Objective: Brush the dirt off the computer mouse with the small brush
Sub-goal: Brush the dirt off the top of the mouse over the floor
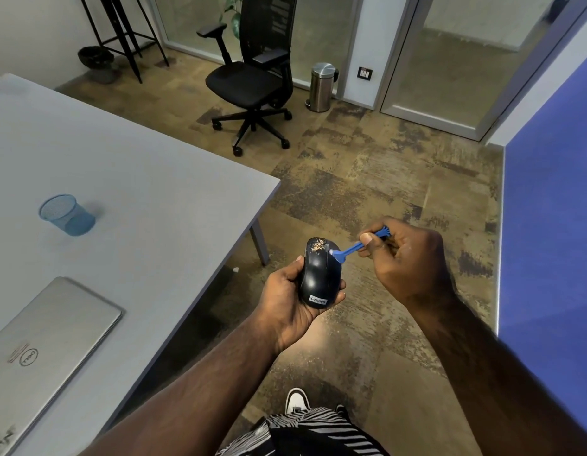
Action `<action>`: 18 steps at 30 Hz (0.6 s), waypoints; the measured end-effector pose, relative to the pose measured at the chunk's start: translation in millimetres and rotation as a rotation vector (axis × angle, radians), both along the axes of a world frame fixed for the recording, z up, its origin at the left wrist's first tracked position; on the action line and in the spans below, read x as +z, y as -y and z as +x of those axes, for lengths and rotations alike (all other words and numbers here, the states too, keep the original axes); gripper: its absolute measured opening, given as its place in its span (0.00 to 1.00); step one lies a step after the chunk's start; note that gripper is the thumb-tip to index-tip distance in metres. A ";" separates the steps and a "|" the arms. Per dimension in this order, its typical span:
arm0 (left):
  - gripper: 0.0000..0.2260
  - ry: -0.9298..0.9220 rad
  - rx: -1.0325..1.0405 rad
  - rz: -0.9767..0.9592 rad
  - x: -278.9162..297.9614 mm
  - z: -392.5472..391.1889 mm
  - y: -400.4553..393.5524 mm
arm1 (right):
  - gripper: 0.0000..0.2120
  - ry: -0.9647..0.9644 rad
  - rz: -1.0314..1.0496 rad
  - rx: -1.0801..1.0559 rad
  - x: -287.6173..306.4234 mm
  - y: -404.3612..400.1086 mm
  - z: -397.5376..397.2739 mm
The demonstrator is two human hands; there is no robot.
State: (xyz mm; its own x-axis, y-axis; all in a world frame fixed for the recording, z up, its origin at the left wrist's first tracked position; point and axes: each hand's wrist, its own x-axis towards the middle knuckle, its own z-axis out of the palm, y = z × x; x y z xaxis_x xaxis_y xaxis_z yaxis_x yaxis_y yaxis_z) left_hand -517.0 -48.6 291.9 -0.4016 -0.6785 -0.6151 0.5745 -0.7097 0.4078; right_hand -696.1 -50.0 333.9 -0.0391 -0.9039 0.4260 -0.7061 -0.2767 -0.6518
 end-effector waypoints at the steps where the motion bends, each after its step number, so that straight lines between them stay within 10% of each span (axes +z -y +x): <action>1: 0.20 0.005 0.003 0.002 -0.3 0.9 0.2 | 0.05 0.011 -0.001 -0.003 0.1 0.4 -0.6; 18: 0.20 0.012 -0.009 -0.001 -0.8 3.6 2.1 | 0.04 0.035 0.021 0.030 -1.8 5.0 3.1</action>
